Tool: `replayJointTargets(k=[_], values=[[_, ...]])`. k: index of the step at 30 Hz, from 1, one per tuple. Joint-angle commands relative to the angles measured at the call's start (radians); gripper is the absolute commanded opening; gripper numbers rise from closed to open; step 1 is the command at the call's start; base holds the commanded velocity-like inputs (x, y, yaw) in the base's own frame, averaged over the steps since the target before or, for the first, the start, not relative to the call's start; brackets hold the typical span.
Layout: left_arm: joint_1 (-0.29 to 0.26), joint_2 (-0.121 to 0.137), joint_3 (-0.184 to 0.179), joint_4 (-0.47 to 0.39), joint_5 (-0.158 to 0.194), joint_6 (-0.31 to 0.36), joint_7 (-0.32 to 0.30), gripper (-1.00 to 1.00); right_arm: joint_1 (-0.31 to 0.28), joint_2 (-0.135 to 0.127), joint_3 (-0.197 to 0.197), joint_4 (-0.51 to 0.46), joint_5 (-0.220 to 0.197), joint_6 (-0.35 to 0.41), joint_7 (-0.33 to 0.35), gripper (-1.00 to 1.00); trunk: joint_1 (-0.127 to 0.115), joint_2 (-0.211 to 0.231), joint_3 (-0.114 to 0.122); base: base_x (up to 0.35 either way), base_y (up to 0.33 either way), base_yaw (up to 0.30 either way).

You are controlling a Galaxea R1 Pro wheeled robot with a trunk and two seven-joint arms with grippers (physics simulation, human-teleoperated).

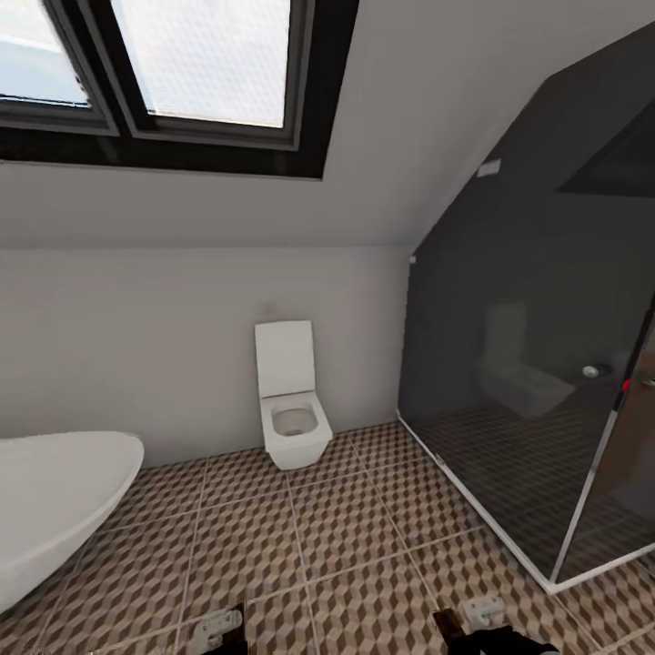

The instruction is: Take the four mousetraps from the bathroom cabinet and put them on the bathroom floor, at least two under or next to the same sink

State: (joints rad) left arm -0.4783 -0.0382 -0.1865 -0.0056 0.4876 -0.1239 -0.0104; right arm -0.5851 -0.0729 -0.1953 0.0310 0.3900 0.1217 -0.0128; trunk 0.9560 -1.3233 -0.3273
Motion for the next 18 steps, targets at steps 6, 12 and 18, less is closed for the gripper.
replayJointTargets(k=[6, 12, 18], values=[[0.005, 0.000, -0.009, 0.002, 0.008, -0.005, 0.000, -1.00, -0.001, 0.000, -0.009, 0.002, 0.009, 0.001, 0.000, -1.00, 0.000, -0.001, -0.001, 0.000, 0.000, 0.286], [0.006, 0.000, -0.008, 0.002, 0.008, -0.005, 0.000, -1.00, -0.001, 0.000, -0.009, 0.002, 0.009, 0.001, 0.000, -1.00, 0.000, -0.001, -0.001, 0.000, 0.000, 0.286], [0.006, -0.001, -0.009, 0.001, 0.007, -0.005, 0.000, -1.00, -0.001, 0.000, -0.009, 0.002, 0.009, 0.000, 0.001, -1.00, 0.000, -0.001, -0.001, 0.000, 0.000, 0.286]])
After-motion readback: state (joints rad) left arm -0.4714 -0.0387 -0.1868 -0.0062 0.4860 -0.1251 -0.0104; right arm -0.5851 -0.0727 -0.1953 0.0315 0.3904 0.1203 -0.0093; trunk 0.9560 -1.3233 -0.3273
